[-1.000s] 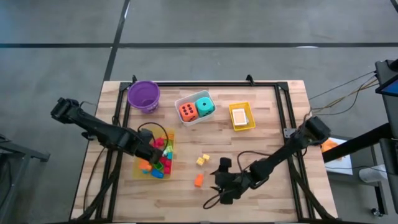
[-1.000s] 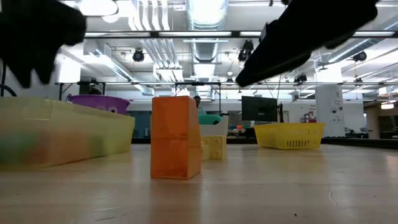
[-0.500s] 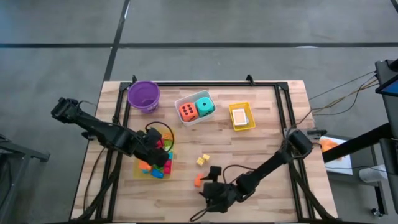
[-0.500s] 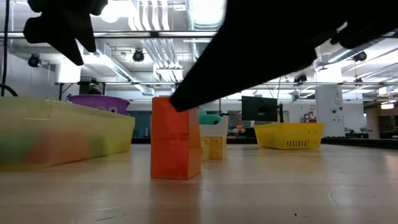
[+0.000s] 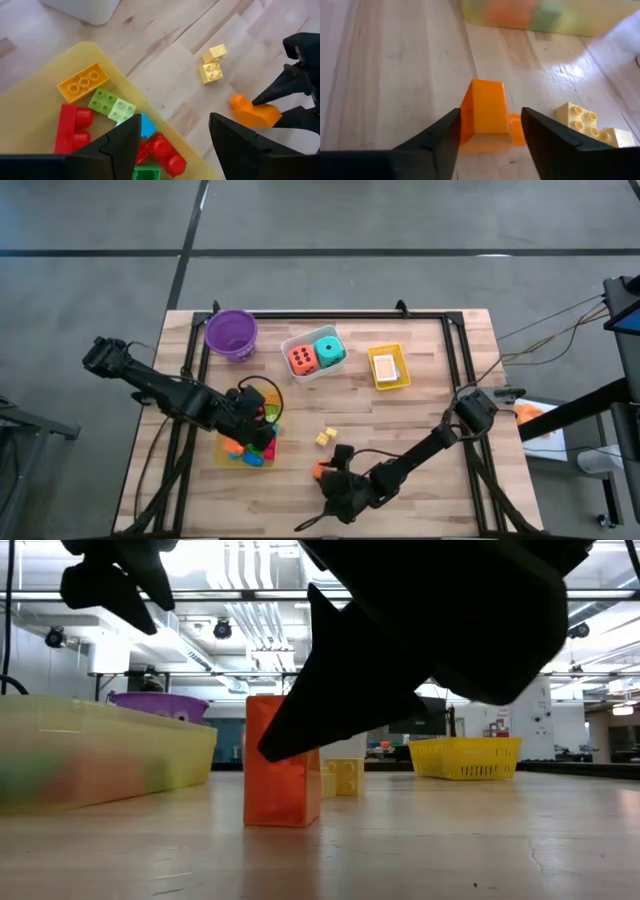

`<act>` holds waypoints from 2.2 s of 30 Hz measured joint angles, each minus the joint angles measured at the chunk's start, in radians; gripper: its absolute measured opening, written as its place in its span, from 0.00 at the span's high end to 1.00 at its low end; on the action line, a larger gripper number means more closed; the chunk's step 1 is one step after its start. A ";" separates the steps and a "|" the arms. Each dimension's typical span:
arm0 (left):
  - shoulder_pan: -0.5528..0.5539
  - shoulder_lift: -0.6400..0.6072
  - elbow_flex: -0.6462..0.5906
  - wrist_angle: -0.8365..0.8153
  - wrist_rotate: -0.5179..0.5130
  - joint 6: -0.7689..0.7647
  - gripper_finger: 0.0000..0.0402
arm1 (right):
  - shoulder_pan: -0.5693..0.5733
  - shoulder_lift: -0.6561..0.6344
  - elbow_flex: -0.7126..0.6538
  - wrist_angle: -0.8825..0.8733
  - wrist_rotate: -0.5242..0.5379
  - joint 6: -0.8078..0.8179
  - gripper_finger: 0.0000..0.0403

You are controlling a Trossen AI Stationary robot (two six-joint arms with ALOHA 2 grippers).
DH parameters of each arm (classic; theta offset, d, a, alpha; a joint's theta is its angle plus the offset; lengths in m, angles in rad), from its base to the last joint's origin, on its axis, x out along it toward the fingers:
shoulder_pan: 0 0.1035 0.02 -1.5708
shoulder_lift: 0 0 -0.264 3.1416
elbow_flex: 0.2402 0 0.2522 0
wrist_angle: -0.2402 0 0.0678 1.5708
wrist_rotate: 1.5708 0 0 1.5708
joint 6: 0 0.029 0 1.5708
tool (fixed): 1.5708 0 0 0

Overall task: Pick & Place Toys
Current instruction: Put the orange game piece into the light yellow bin

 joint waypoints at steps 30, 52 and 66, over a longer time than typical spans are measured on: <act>-0.005 0.000 -0.132 0.467 -0.107 0.408 0.63 | 0.005 -0.111 0.000 -0.108 0.064 -0.037 0.98; -0.022 0.164 -0.132 0.882 -0.119 0.574 0.63 | 0.018 -0.324 -0.005 -0.353 0.206 -0.060 0.98; 0.063 0.206 -0.116 1.064 0.158 0.385 0.44 | 0.022 -0.329 0.009 -0.470 0.206 -0.123 0.98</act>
